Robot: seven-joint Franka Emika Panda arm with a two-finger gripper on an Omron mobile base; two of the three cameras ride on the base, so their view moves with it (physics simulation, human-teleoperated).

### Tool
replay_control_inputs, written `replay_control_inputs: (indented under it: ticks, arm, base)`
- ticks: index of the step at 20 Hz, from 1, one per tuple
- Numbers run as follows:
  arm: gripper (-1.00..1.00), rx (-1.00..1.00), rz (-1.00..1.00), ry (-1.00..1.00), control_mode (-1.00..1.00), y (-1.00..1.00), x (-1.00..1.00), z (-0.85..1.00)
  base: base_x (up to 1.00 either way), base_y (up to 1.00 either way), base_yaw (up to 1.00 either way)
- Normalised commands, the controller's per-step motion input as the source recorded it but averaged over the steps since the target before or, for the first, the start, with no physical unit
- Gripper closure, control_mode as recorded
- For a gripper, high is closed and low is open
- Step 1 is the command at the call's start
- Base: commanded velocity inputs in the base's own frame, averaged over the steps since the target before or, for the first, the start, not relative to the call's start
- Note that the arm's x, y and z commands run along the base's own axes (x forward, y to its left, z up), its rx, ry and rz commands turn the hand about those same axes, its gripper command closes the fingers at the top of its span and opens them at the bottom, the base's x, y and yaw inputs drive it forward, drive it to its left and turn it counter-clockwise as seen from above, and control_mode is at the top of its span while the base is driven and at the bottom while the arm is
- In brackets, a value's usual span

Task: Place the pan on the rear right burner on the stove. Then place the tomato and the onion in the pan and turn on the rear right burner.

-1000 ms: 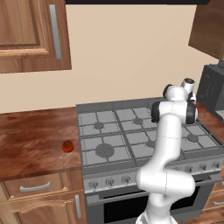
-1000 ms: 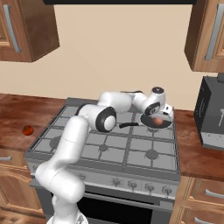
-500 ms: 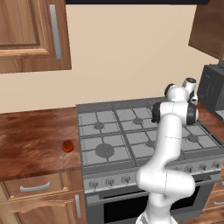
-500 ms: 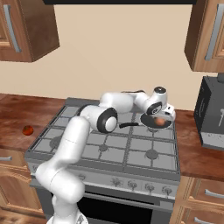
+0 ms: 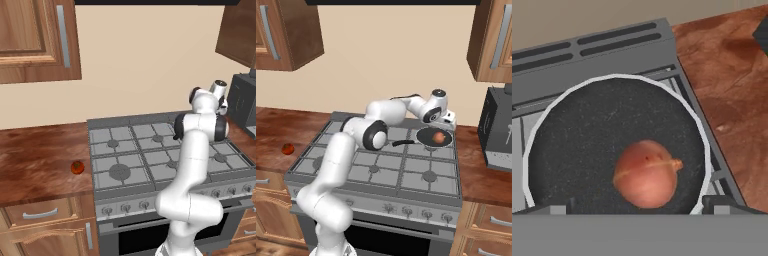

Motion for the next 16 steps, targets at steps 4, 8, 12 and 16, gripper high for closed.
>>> replay_control_inputs:
  ticks: [4,8,12,16]
  arm:
    - [-1.0,-0.02,0.0,-0.02,-1.0,0.44,-0.16,0.61]
    - [-1.0,-0.01,0.0,0.0,-1.0,0.45,-0.23,0.63]
    - [-1.0,0.0,0.0,0.0,-1.0,0.52,-0.37,0.48]
    - [-1.0,0.0,0.0,0.0,-1.0,0.49,-0.45,0.38]
  base:
    - [0.0,0.0,0.0]
    - [0.0,0.0,0.0]
    - [0.0,0.0,0.0]
    - [0.0,0.0,0.0]
